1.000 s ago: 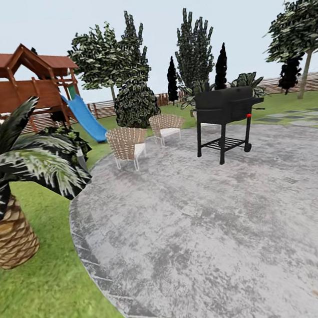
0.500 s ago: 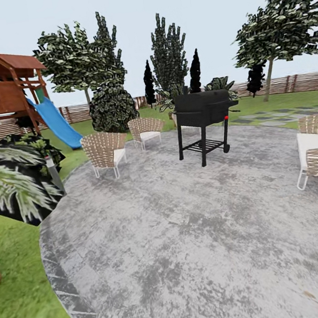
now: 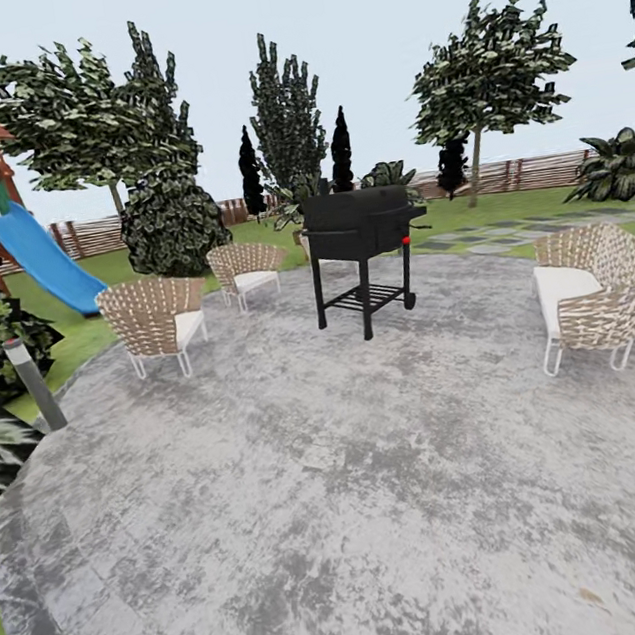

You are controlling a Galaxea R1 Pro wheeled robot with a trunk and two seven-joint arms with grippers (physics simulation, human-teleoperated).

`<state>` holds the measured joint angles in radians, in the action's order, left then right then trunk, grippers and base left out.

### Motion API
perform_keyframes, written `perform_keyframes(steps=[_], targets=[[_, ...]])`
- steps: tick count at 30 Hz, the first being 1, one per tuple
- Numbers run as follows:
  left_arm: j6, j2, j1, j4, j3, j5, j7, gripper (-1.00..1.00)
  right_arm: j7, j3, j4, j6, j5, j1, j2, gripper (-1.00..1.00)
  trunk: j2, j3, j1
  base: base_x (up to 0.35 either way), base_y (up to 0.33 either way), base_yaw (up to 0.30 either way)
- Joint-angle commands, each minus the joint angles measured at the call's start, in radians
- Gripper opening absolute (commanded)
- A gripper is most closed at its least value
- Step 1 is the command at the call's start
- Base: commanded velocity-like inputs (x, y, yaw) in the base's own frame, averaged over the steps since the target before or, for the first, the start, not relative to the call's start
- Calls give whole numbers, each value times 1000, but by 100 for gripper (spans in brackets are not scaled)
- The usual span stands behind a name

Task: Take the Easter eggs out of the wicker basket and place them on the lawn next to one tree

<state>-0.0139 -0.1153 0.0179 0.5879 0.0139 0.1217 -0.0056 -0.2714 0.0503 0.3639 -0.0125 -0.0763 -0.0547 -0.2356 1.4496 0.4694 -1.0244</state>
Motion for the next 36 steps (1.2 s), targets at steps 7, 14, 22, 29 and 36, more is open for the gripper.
perform_keyframes(steps=[7,14,22,29,36], targets=[[-1,0,0,1,1,10,-1,100,0,3,1,-1,-7,0,-1,100,0,1,-1,342,0,-267],[-1,0,0,1,1,10,-1,100,0,3,1,-1,-7,0,-1,100,0,1,-1,342,0,-250],[-1,0,0,1,1,9,-1,100,-1,3,1,-1,-7,0,-1,100,0,1,-1,342,0,-233],[-1,0,0,1,1,9,-1,100,-1,3,1,-1,-8,0,-1,100,0,1,-1,342,0,-206],[-1,0,0,1,1,9,-1,100,-1,3,1,-1,-7,0,-1,100,0,1,-1,342,0,-58]])
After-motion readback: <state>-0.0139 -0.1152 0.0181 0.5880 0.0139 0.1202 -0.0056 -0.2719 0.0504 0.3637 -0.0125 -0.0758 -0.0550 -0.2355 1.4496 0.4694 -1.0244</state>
